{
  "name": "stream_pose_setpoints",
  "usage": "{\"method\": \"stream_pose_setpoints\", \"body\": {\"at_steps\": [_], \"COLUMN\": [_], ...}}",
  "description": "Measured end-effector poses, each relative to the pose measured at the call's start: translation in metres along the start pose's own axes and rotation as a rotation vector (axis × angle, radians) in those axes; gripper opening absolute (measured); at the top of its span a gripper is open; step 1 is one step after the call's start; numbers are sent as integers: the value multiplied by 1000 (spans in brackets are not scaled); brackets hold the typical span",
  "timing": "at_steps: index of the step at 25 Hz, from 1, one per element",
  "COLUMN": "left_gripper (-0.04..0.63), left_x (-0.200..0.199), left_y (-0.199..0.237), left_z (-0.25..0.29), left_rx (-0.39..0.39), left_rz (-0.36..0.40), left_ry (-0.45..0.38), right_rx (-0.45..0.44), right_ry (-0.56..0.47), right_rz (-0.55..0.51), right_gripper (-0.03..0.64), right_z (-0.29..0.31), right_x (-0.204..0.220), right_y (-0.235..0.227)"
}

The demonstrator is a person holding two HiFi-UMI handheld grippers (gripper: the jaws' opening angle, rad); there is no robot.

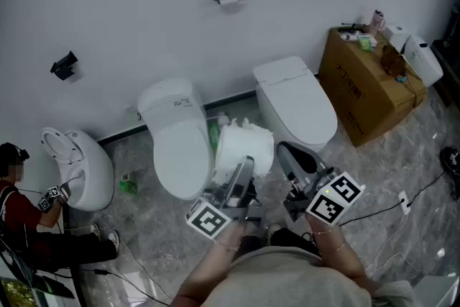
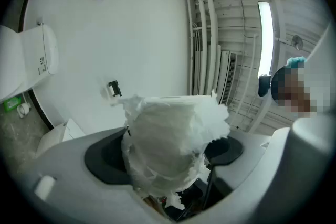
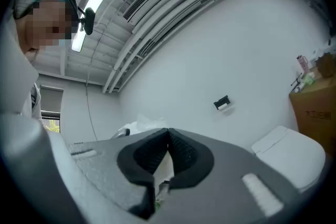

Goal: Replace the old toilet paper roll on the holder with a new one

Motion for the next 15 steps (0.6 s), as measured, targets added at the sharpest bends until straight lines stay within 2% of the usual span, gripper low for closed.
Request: {"method": "stream_pose_setpoints", "body": {"at_steps": [10,15], "left_gripper": [419,419], "left_x": [4,7], "left_y": [1,1], "left_z": [2,13], "left_rx": [-6,-9], "left_rz": [6,23], "left_ry": [4,-3], "right_rx": [-21,-59], "right_ry": [11,-27], "right_rz": [-3,31], "right_gripper": [3,3], "right_z": [0,-1], "right_x": [-1,-12], "right_y": [-2,-10]}}
Point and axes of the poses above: the fingertips, and each gripper's own axes: z forward along the fingers, y to its left, x out of its underside, the point moved 5 cm from there along -z, backward along the fingers, and after that the axes turned 9 degrees about z, right-handed, at the moved point
